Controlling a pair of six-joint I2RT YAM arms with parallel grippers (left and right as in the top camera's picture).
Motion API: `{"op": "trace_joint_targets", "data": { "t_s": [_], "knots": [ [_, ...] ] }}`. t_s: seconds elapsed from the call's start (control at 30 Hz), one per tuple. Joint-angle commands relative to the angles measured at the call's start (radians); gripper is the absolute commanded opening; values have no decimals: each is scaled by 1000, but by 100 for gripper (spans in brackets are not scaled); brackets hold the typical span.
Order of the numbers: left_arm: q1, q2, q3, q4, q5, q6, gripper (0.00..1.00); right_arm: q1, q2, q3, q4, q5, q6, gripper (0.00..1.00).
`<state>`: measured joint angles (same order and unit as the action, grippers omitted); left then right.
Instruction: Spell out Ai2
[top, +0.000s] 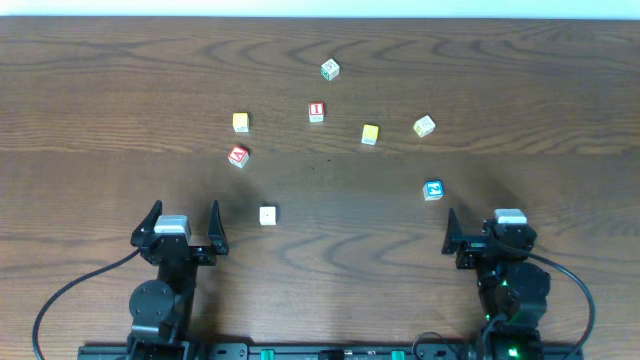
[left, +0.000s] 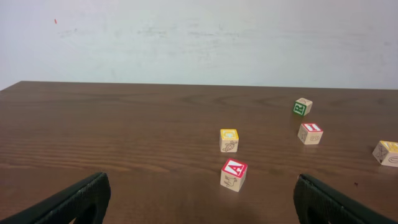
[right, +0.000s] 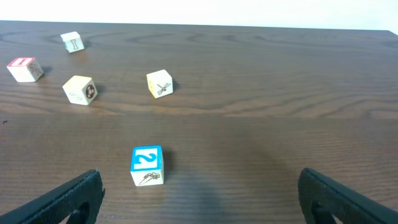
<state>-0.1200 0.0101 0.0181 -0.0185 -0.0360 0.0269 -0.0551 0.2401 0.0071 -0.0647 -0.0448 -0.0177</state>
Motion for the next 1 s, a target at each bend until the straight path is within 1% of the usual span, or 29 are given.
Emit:
{"op": "trace_joint_targets", "data": {
  "t_s": [0.0, 0.93, 0.97],
  "knots": [
    [146, -6, -13, -53, -16, 7, 95, 69, -235, -2, -5, 4, 13, 99],
    [146, -6, -13, -52, -16, 8, 95, 70, -235, -2, -4, -5, 17, 99],
    [146, -6, -13, -35, -37, 24, 95, 70, -235, -2, -3, -13, 21, 99]
  ]
}}
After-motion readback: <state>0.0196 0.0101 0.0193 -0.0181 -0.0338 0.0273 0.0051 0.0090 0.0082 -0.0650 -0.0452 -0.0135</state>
